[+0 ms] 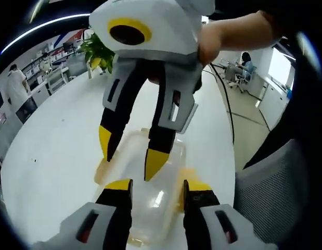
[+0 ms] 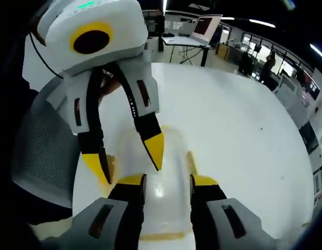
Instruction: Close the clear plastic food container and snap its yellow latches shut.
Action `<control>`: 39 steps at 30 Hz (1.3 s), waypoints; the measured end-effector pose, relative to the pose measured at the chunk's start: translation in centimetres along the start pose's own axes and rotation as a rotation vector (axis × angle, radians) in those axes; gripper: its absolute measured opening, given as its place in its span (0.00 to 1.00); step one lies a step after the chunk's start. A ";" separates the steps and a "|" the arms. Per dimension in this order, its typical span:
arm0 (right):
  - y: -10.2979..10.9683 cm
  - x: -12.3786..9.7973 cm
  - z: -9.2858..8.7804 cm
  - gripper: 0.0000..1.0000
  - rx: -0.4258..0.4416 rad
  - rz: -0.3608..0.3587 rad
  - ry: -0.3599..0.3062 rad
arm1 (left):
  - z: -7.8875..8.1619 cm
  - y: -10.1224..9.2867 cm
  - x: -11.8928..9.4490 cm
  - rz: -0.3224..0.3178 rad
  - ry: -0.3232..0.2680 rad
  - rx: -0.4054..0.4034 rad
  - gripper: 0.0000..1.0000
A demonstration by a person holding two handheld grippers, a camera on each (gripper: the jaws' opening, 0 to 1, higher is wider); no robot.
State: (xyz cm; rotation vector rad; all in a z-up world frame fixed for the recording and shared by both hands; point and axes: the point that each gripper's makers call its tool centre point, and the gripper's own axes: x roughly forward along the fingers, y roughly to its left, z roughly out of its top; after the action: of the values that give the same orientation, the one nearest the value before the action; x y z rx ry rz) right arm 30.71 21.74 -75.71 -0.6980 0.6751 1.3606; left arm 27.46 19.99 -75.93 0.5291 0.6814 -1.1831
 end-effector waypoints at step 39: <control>-2.0 2.1 -1.9 0.31 -0.036 0.307 0.467 | -1.2 0.1 1.5 0.079 0.049 0.228 0.39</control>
State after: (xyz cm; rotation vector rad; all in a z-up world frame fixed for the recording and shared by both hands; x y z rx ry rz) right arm 32.83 21.40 -78.48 -0.9847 1.1689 1.5038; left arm 27.68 19.89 -77.89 0.7724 0.5647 -1.1831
